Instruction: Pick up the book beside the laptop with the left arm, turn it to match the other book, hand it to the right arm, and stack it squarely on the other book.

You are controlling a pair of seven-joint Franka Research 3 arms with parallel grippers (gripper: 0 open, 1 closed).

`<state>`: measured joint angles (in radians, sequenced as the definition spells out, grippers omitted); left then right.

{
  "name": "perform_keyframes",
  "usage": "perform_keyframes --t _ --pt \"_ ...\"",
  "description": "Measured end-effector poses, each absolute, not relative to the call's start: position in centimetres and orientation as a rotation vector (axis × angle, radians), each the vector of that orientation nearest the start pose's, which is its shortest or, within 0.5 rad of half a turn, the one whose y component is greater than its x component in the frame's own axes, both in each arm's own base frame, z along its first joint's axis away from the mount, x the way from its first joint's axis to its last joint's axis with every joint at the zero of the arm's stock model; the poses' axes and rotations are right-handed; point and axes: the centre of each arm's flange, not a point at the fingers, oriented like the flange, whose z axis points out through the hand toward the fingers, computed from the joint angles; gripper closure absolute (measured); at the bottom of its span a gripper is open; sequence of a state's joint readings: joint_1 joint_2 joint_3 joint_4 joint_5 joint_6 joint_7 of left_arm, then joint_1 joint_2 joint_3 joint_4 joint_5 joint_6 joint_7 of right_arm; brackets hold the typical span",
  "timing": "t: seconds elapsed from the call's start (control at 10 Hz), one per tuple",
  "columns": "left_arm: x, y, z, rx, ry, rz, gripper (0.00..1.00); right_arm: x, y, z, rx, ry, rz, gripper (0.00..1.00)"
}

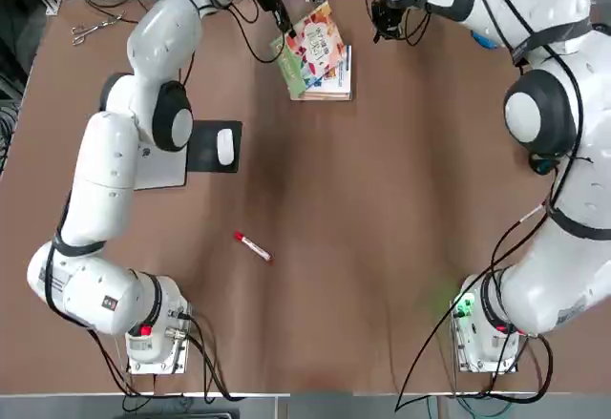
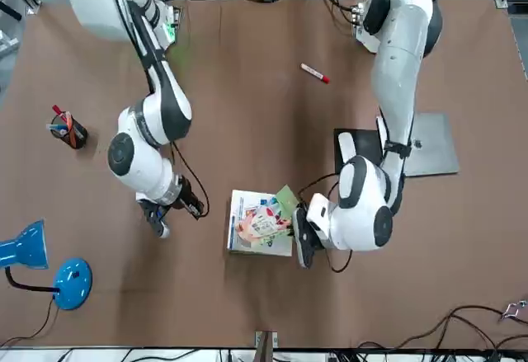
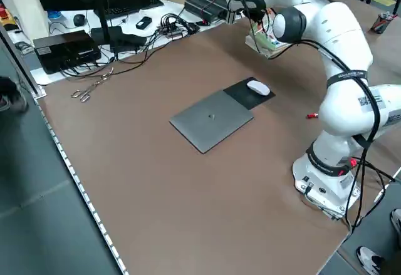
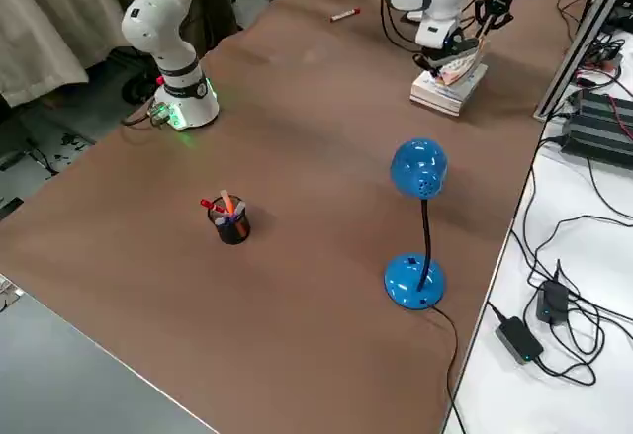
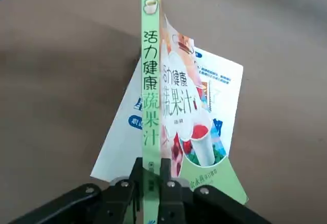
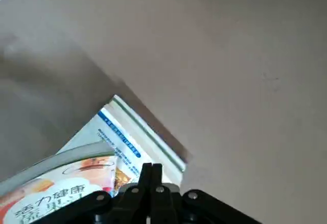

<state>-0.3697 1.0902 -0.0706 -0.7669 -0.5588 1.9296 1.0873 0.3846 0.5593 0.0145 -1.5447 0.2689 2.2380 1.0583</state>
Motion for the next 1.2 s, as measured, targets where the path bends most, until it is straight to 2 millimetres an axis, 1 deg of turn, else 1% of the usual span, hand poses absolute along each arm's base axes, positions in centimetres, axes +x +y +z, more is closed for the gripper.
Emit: perform_keyframes --t 0.2,0.4,0.6,0.8,0.9,1.0,1.1,1.2 --pt "73.0 -35.2 28.8 2.043 -1.625 0.364 0.85 65.0 31.1 33.2 -2.597 1.199 0.057 0.99" --pt "72.7 -35.8 28.5 2.024 -1.676 0.370 0.85 64.8 33.0 32.5 -2.559 1.245 0.045 0.99" --pt "72.4 -36.3 27.8 2.003 -1.703 0.365 0.85 64.6 33.7 32.5 -2.544 1.265 0.046 0.99" --pt "71.7 -37.5 26.8 1.984 -1.722 0.346 0.84 64.5 33.9 32.6 -2.542 1.264 0.045 0.99" --pt "71.4 -38.2 26.3 1.978 -1.729 0.340 0.82 64.5 33.9 32.6 -2.543 1.264 0.046 1.00" --pt "71.2 -38.6 26.1 1.979 -1.732 0.348 0.73 64.6 34.0 32.6 -2.542 1.264 0.044 1.00" --pt "71.3 -38.7 26.1 1.981 -1.733 0.357 0.59 64.6 34.1 32.7 -2.536 1.260 0.035 1.00" --pt "71.4 -38.6 26.3 1.984 -1.733 0.369 0.41 64.6 34.5 32.7 -2.529 1.252 0.023 1.00"
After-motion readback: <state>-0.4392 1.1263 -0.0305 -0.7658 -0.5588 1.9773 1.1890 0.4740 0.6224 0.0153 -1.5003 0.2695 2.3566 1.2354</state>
